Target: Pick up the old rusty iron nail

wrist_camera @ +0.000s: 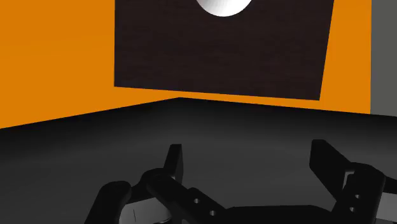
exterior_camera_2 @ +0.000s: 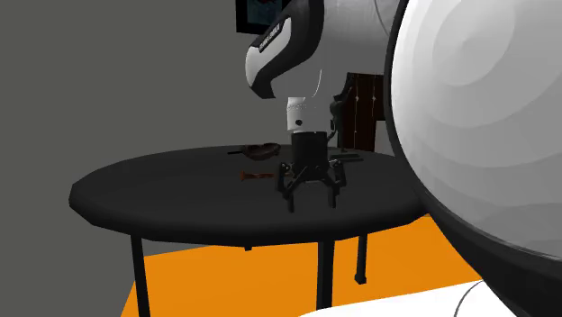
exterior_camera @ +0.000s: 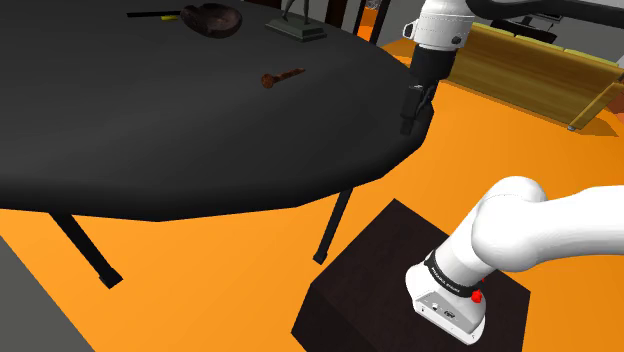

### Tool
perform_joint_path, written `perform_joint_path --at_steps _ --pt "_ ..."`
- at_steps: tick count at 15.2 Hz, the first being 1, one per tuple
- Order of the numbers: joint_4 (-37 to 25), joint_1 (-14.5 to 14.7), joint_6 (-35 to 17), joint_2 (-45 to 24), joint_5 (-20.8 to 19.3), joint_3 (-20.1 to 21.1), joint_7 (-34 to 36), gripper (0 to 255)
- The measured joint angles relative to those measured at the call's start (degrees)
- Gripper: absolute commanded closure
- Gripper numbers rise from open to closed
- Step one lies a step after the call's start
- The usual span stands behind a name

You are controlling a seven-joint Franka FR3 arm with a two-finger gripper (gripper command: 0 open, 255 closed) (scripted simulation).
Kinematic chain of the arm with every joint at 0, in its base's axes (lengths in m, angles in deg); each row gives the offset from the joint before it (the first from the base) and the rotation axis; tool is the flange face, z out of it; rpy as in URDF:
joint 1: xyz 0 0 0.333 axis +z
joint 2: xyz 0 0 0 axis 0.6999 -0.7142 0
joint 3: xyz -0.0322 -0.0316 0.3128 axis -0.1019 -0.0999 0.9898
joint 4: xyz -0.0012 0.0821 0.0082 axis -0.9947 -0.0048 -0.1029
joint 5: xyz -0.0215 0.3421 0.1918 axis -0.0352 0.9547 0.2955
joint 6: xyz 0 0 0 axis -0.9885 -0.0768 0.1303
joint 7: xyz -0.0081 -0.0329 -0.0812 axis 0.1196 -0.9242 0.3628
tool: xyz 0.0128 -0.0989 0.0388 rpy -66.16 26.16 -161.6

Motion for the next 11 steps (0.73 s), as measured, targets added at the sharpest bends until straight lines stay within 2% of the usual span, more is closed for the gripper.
perform_joint_path --at_steps 3,7,11 --pt "-0.6 -0.6 -1.1 -1.2 1.6 1.6 3.8 0" --pt "-3.6 -2.7 -5.7 -6.4 5.8 6.4 16.0 0" --pt "-8.5 -5.3 -9.8 -12.6 8.3 10.8 28.5 0"
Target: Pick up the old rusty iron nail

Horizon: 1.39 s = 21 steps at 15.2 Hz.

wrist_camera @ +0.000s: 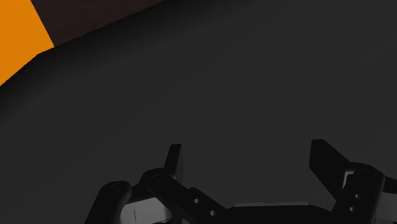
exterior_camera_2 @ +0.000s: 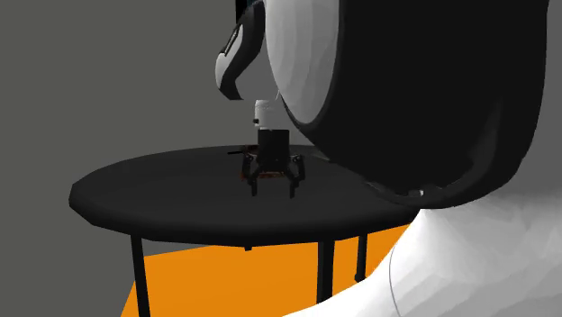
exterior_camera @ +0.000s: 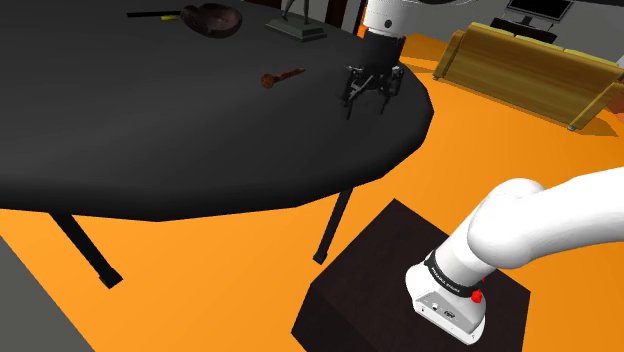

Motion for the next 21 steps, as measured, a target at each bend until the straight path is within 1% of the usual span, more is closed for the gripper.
perform_joint_path --at_steps 1,5,9,11,12,14,18,20,21 --pt "-0.5 -0.6 -1.4 -1.2 0.5 1.1 3.1 0" --pt "-6.9 -3.4 -4.7 -8.1 0.8 4.9 15.7 0" --pt "-13.5 -6.1 -7.9 -15.3 -0.7 8.0 28.2 0" --pt "-18.0 -7.5 -8.7 -19.5 -2.3 9.2 34.4 0" --pt "-19.1 -7.8 -9.4 -20.7 -2.9 9.7 37.6 0" --pt "-24.2 -8.7 -9.8 -25.3 -5.1 10.8 44.1 0" --pt "-32.9 -9.5 -9.9 -32.8 -9.7 11.7 56.5 0" --pt "-36.5 -9.7 -9.7 -35.7 -11.6 11.4 61.0 0" --pt "-36.8 -9.7 -10.0 -36.1 -11.9 11.3 62.1 0"
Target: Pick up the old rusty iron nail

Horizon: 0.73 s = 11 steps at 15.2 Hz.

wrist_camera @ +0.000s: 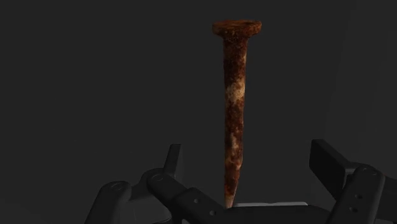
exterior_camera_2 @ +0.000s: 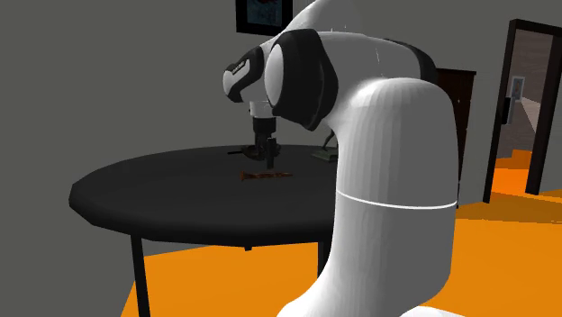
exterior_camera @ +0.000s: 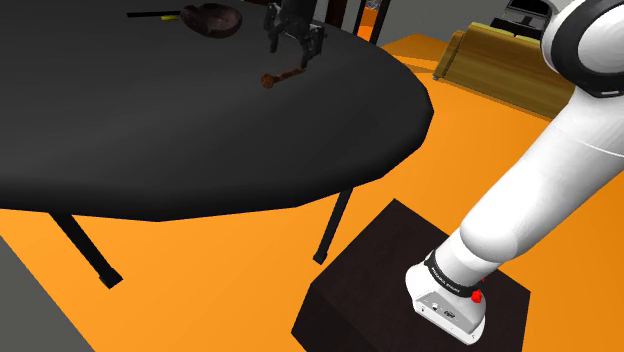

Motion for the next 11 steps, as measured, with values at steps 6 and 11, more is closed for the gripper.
perform_joint_path --at_steps 6,11 --pt "4.2 -0.2 -4.5 -0.2 -0.3 -0.2 1.0 0" --pt "5.5 -0.2 -5.6 0.1 -0.2 -0.2 1.1 255"
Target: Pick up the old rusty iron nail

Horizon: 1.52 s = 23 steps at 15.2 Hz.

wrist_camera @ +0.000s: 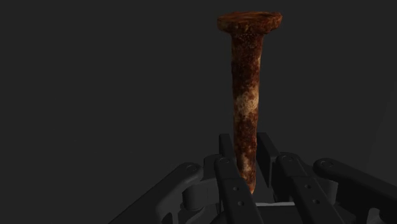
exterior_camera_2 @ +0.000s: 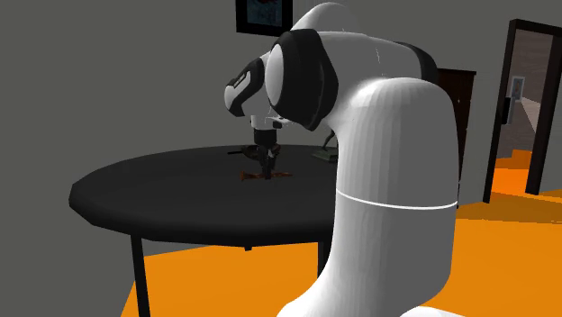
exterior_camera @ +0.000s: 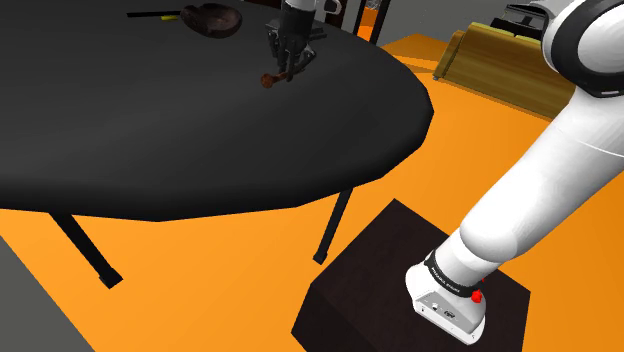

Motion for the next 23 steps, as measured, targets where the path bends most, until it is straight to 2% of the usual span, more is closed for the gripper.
perform_joint_path --at_steps 8,23 --pt "-0.2 0.0 0.2 0.0 0.0 0.0 0.0 255" --pt "-13.8 0.5 11.8 -2.1 -0.8 0.3 -0.1 255"
